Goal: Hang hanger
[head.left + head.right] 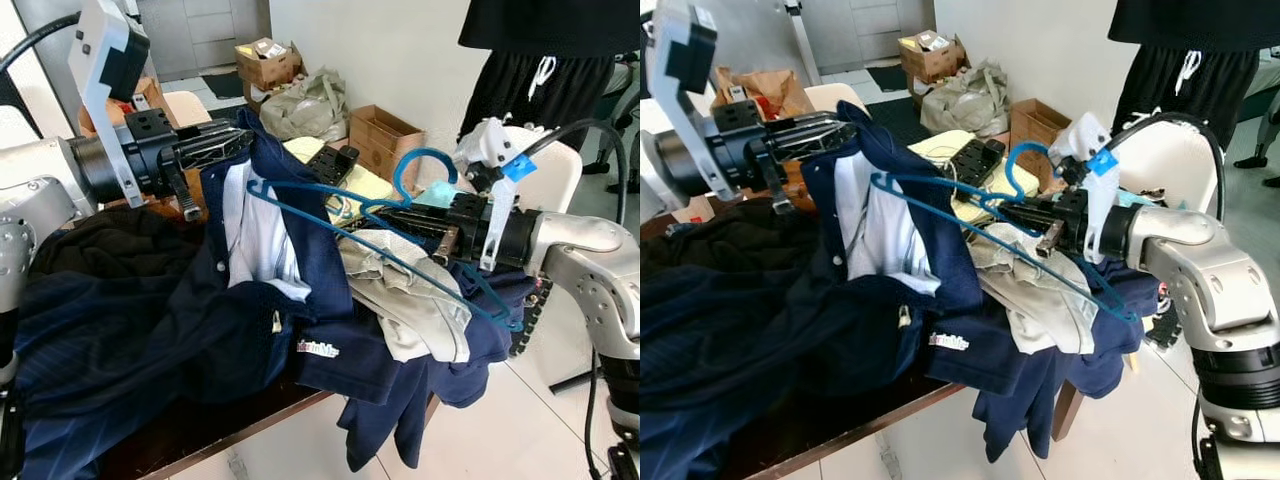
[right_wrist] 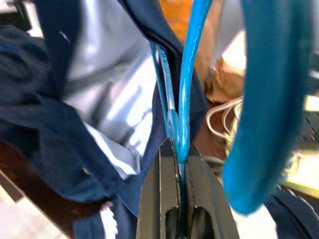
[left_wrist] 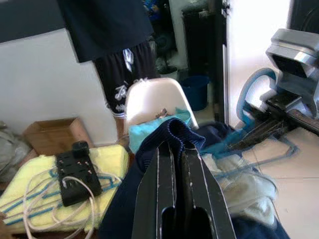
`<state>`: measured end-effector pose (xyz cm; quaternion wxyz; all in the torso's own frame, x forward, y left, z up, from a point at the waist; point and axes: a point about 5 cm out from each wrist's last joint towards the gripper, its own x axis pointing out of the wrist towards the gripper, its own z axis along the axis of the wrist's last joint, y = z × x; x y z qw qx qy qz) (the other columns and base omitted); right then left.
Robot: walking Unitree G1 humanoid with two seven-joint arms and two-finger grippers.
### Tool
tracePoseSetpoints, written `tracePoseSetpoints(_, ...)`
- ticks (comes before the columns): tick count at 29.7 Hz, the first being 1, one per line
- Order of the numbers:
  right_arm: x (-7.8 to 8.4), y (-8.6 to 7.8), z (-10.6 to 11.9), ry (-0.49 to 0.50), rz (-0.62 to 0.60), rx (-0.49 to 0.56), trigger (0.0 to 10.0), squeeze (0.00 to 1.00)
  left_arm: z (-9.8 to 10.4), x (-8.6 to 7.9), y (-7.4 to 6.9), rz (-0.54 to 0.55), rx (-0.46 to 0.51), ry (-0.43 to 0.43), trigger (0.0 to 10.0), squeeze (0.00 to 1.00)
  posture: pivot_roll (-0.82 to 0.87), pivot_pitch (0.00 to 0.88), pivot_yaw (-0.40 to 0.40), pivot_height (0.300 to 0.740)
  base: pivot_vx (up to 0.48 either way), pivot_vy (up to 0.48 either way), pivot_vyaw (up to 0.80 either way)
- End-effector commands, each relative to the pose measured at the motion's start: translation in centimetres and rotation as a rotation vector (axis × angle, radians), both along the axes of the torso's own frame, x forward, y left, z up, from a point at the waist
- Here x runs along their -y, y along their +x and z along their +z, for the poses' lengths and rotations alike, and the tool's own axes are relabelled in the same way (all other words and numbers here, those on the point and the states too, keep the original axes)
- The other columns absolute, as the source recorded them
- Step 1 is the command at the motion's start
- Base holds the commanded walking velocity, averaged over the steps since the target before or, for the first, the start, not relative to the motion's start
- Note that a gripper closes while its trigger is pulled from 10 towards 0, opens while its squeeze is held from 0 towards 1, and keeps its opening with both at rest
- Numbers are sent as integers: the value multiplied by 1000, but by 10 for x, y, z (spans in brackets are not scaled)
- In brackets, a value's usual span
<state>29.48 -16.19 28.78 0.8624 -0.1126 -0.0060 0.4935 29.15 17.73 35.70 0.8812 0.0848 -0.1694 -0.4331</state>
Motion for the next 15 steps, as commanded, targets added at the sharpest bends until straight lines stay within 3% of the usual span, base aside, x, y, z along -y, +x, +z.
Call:
tracePoseSetpoints(1, -17, -12, 2, 38, 118, 4, 10000, 0, 4, 6, 6, 39, 31, -42, 10000, 0, 8, 0, 43, 740, 0, 0, 0)
tracePoseSetpoints(5, -35, -13, -2, 83, 169, -25, 10000, 0, 12, 22, 13, 51, 82, -119, 10000, 0, 10, 0, 43, 740, 0, 0, 0)
tracePoseSetpoints(14, -61, -20, -11, 111, 251, -68, 10000, 0, 26, 38, 19, 23, 143, -113, 10000, 0, 14, 0, 44, 740, 0, 0, 0)
tracePoseSetpoints(15, -66, -15, -11, 133, 223, -73, 10000, 0, 28, 49, 15, -40, 126, -131, 10000, 0, 19, 0, 47, 740, 0, 0, 0)
